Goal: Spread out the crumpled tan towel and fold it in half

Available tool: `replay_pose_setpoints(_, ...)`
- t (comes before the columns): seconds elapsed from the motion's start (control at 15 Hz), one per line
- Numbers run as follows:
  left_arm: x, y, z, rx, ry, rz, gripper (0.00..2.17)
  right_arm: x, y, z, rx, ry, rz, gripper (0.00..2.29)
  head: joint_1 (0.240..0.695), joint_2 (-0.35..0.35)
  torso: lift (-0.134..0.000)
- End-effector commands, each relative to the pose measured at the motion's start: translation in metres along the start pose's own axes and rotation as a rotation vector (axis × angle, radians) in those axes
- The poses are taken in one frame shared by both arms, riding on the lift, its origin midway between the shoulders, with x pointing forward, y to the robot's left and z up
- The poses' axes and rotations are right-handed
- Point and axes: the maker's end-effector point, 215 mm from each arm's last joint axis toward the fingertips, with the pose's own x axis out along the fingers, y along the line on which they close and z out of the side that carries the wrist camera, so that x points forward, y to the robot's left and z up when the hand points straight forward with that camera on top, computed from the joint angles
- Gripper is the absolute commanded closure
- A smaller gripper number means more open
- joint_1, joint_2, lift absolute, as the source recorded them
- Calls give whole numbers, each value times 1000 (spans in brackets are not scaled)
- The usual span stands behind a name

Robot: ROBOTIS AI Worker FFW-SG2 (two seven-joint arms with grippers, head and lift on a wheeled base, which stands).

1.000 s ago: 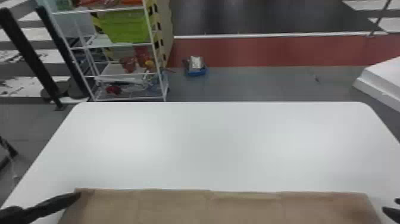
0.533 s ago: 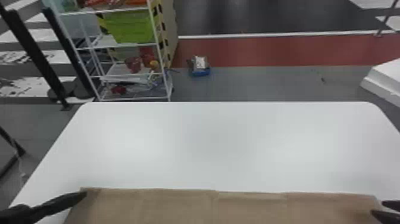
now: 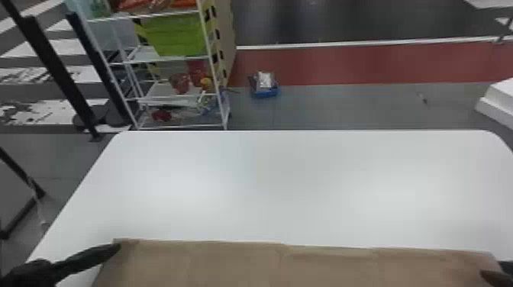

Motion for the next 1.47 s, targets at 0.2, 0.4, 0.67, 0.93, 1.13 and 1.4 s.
replay_pose_setpoints(0.2, 0, 4, 2, 4, 7, 2, 1359, -5, -6, 2, -10, -17, -4, 886, 695, 135, -124)
replay_pose_setpoints(0.4, 1, 2, 5, 9, 6, -7, 1359, -9, -17, 1, 93, -52, 10, 886, 695, 123, -124)
replay_pose_setpoints(0.67, 1, 2, 5, 11, 8, -9, 1359, -12, -27, 1, 286, -104, 59, 886, 695, 103, -124)
replay_pose_setpoints(0.93, -1, 6, 3, 11, 12, -3, 1359, -19, -29, 6, 348, -142, 77, 886, 695, 90, -124)
replay_pose_setpoints(1.13, -2, 10, 2, 18, 20, 10, 1359, -22, -31, 9, 416, -174, 108, 886, 695, 87, -124)
replay_pose_setpoints(1.4, -3, 16, 4, 13, 14, 22, 1359, -33, -39, 15, 509, -231, 139, 886, 695, 86, -124)
